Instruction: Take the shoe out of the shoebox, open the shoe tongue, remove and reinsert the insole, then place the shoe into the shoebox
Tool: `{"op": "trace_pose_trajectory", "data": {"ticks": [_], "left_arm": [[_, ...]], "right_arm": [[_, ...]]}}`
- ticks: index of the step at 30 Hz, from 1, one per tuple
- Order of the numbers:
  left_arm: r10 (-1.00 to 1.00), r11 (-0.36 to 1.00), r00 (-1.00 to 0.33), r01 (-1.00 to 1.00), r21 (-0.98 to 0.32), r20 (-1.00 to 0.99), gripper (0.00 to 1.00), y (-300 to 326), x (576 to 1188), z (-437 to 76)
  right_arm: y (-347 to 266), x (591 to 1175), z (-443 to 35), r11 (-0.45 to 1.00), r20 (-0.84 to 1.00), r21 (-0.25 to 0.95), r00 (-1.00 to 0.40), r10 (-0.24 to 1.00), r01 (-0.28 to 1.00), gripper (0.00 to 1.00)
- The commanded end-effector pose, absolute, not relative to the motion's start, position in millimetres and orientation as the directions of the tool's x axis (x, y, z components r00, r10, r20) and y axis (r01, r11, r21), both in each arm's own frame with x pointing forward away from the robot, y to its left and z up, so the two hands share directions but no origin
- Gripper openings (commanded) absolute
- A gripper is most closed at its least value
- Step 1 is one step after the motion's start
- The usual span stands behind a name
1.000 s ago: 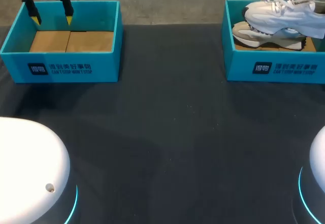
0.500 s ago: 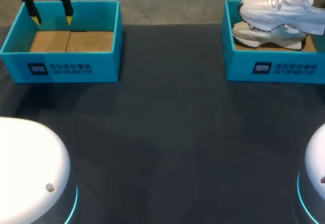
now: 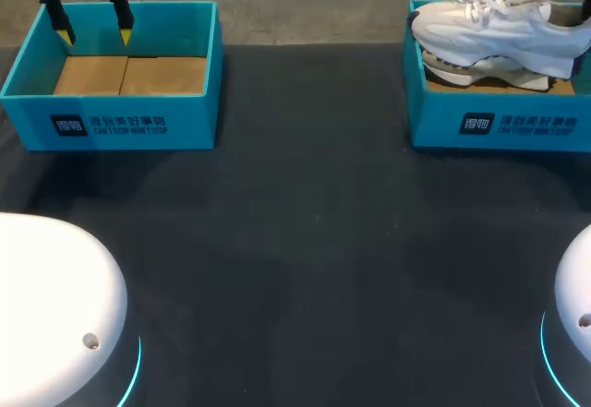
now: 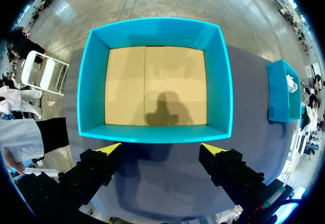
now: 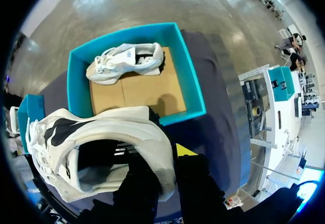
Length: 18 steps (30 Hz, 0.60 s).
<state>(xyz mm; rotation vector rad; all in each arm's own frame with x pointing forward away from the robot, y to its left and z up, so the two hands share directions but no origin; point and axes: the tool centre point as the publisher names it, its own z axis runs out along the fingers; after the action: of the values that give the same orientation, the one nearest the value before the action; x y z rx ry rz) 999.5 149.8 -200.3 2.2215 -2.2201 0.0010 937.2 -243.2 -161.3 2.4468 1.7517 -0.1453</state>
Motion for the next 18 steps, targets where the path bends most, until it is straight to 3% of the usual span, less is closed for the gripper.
{"op": "trace_pose_trajectory", "data": {"ticks": [1, 18], "left_arm": [[-1.000, 0.000, 0.000, -1.000, 0.000, 0.000, 1.00, 150, 1000, -200], [-1.000, 0.000, 0.000, -1.000, 0.000, 0.000, 1.00, 150, 1000, -200]], "right_arm": [[-225, 908, -159, -0.319, -0.154, 0.105, 0.333, 0.930, 0.942, 0.00], [-159, 827, -183, -0.342, -0.158, 0.123, 0.359, 0.920, 0.932, 0.00]]}}
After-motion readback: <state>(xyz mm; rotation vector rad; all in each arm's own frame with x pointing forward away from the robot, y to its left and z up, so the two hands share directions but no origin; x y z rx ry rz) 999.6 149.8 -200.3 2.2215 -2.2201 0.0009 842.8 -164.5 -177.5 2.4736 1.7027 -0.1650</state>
